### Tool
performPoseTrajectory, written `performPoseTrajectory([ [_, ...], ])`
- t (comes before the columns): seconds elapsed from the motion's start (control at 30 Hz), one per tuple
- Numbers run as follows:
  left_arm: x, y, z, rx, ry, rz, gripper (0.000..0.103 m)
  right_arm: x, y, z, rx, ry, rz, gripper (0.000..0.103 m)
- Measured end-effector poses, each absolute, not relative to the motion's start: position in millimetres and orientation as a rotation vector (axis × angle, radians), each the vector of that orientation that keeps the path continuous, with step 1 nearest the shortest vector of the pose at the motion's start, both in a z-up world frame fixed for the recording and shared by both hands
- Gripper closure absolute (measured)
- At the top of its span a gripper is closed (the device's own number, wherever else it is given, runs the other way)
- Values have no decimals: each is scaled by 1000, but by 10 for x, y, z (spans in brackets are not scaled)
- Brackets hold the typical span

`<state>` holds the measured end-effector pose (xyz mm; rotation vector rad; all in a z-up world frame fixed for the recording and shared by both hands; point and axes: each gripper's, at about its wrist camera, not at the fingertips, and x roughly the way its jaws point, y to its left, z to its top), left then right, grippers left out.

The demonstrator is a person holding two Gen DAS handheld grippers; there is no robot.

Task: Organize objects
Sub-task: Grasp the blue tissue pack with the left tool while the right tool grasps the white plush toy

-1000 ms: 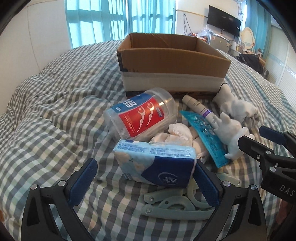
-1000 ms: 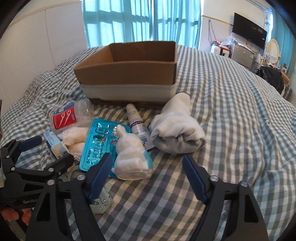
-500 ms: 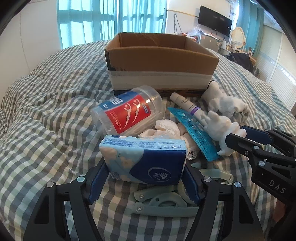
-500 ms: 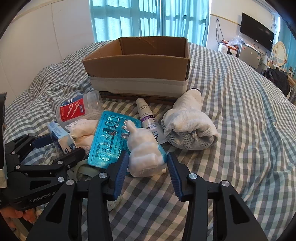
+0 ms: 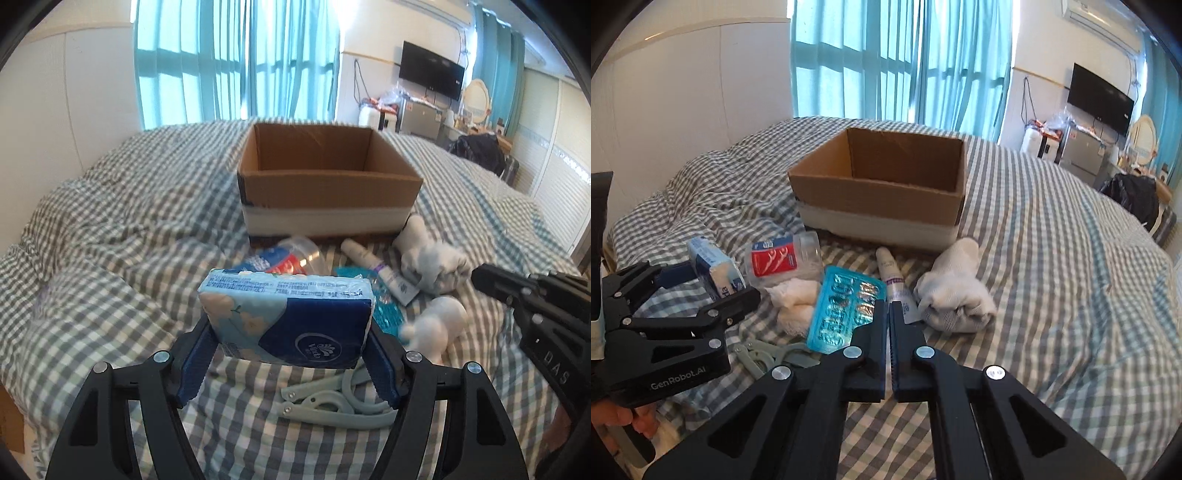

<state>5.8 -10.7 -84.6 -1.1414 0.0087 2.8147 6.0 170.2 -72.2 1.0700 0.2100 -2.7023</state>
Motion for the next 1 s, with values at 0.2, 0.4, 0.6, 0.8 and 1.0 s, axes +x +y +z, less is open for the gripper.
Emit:
performPoseTrajectory([
  [0.2, 32, -104, -905, -1161, 19, 2810, 28, 14, 1741, -851, 1122, 139, -2629, 99],
  [0.4, 21, -96, -1063, -1221, 11, 2785, 28, -39, 1748, -1085, 1187, 138, -2636, 38],
  [0.6, -1, -110, -1146, -1246, 0, 2776, 28, -222, 1784, -1308, 1269, 87, -2626, 38],
  [0.8, -13, -99, -1218, -1273, 0, 2763, 28, -351, 1739, -1453, 1305, 76, -2596, 36],
  [1.0, 4, -94, -1205, -1268, 0, 2766, 28, -331, 1775, -1466, 1302, 120, -2627, 85],
])
